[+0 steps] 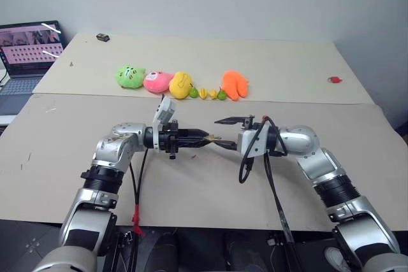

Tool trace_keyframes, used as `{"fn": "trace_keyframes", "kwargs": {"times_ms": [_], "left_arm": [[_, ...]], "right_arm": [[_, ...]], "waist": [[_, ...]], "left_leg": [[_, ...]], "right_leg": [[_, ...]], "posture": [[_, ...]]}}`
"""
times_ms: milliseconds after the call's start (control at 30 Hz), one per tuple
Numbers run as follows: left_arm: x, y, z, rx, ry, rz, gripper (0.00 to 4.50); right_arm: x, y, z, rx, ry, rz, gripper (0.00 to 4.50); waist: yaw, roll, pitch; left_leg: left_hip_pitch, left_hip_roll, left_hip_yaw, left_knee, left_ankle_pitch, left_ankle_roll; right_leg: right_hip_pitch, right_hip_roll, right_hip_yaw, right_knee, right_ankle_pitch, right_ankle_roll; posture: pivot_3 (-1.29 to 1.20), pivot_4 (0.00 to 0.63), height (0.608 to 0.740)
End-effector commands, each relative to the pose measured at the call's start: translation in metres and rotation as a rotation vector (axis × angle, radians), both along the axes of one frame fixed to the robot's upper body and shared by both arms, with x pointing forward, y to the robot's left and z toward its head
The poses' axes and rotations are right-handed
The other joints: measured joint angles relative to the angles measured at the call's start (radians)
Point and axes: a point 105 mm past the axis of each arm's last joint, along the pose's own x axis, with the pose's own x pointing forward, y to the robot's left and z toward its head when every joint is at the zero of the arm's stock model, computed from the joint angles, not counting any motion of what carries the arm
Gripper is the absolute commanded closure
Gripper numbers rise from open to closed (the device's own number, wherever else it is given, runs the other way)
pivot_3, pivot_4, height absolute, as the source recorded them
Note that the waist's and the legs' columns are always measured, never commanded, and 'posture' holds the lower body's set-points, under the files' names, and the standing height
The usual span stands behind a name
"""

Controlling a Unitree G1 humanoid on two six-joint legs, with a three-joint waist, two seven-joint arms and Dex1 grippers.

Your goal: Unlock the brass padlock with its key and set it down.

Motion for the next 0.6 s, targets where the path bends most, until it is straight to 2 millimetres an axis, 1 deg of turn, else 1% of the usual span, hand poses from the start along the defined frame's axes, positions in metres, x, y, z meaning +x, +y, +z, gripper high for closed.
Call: {"fn": "trace_keyframes", "kwargs": {"times_ms": [33,67,133,367,567,600], "left_arm": [[0.001,0.0,0.02,-0.042,-0.038,-0.009,3.68],[0.001,0.0,0.02,-0.042,-0.034,-0.009,3.68],[0.0,-0.001,0.02,-0.042,-0.033,-0.016,3.68],[-0.001,-0.005,0.025,-0.054,-0.034,-0.026,3.68],[-0.001,-0.003,0.024,-0.049,-0.035,-0.022,3.68],[-0.001,-0.003,0.024,-0.047,-0.035,-0.022,3.68]], "right_arm": [[-0.005,-0.005,0.04,0.11,-0.206,0.034,1.68],[-0.005,-0.004,0.048,0.139,-0.236,0.035,1.68],[-0.01,-0.001,0.056,0.149,-0.289,0.059,1.68],[-0.02,0.016,0.052,0.145,-0.279,0.129,1.68],[-0.019,0.015,0.054,0.147,-0.288,0.13,1.68],[-0.019,0.014,0.055,0.144,-0.295,0.129,1.9]], "waist": [[0.0,0.0,0.0],[0.0,0.0,0.0],[0.0,0.0,0.0],[0.0,0.0,0.0],[0.0,0.0,0.0],[0.0,0.0,0.0]], "left_leg": [[0.0,0.0,0.0,0.0,0.0,0.0],[0.0,0.0,0.0,0.0,0.0,0.0],[0.0,0.0,0.0,0.0,0.0,0.0],[0.0,0.0,0.0,0.0,0.0,0.0],[0.0,0.0,0.0,0.0,0.0,0.0],[0.0,0.0,0.0,0.0,0.0,0.0]], "right_leg": [[0.0,0.0,0.0,0.0,0.0,0.0],[0.0,0.0,0.0,0.0,0.0,0.0],[0.0,0.0,0.0,0.0,0.0,0.0],[0.0,0.0,0.0,0.0,0.0,0.0],[0.0,0.0,0.0,0.0,0.0,0.0],[0.0,0.0,0.0,0.0,0.0,0.0]], "posture": [[0.0,0.15,0.722],[0.0,0.15,0.722],[0.0,0.15,0.722],[0.0,0.15,0.722],[0.0,0.15,0.722],[0.0,0.15,0.722]]}}
